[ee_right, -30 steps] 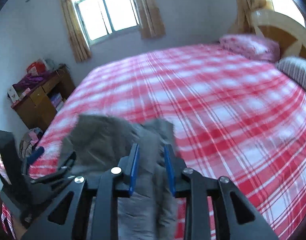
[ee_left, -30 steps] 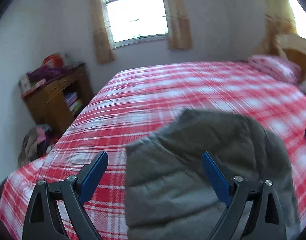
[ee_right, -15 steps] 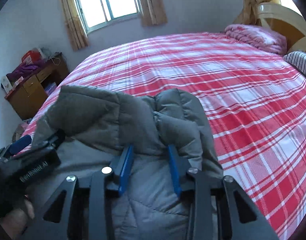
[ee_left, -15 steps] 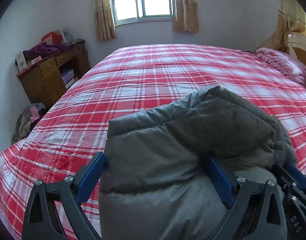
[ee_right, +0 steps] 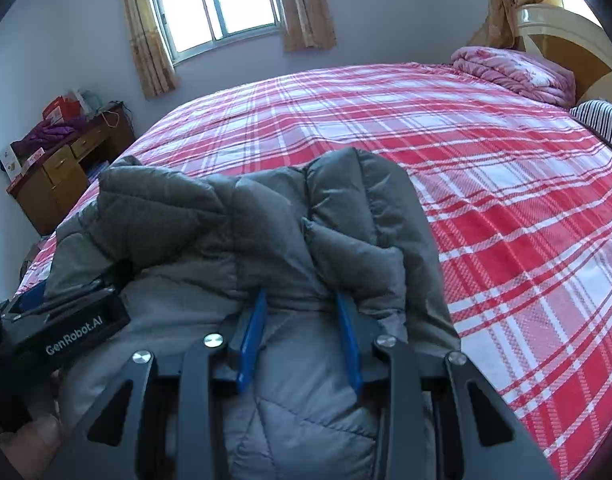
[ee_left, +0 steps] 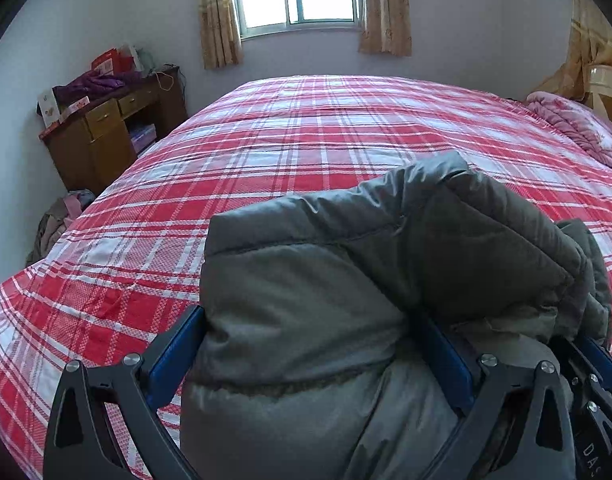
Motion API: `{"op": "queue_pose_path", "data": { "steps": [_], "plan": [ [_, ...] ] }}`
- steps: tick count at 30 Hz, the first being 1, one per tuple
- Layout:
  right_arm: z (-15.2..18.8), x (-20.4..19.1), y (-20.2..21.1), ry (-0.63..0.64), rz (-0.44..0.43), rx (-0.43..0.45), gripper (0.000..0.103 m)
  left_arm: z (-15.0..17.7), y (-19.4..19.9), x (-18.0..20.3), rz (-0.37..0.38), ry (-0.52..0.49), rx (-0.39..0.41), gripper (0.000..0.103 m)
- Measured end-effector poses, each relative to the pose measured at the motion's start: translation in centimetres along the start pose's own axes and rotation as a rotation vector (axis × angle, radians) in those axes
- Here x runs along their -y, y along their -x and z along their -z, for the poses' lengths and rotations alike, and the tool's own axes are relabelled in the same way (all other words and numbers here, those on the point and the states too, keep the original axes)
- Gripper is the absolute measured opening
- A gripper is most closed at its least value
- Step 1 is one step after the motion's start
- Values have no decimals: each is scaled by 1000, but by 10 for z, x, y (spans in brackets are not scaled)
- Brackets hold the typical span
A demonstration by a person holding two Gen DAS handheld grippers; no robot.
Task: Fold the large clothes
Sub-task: 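Hold the grey jacket bundle with both grippers, pinching its folded edges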
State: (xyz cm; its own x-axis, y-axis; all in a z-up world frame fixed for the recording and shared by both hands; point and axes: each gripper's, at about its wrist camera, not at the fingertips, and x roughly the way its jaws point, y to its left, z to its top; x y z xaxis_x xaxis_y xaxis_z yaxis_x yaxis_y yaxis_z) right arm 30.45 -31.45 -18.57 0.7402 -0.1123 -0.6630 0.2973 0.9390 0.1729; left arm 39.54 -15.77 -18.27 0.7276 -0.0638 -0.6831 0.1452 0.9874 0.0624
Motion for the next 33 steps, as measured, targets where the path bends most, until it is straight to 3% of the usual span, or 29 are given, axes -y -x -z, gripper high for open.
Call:
{"op": "queue_pose_path", "data": {
  "steps": [16,33],
  "plan": [
    [-1,0,-12,11,28,-41,37,0,-14,2,-9,-14,-61,102],
    [2,-10,-15,45,77,-54,37,2,-18,6,-32,-36,-72,102]
  ]
}}
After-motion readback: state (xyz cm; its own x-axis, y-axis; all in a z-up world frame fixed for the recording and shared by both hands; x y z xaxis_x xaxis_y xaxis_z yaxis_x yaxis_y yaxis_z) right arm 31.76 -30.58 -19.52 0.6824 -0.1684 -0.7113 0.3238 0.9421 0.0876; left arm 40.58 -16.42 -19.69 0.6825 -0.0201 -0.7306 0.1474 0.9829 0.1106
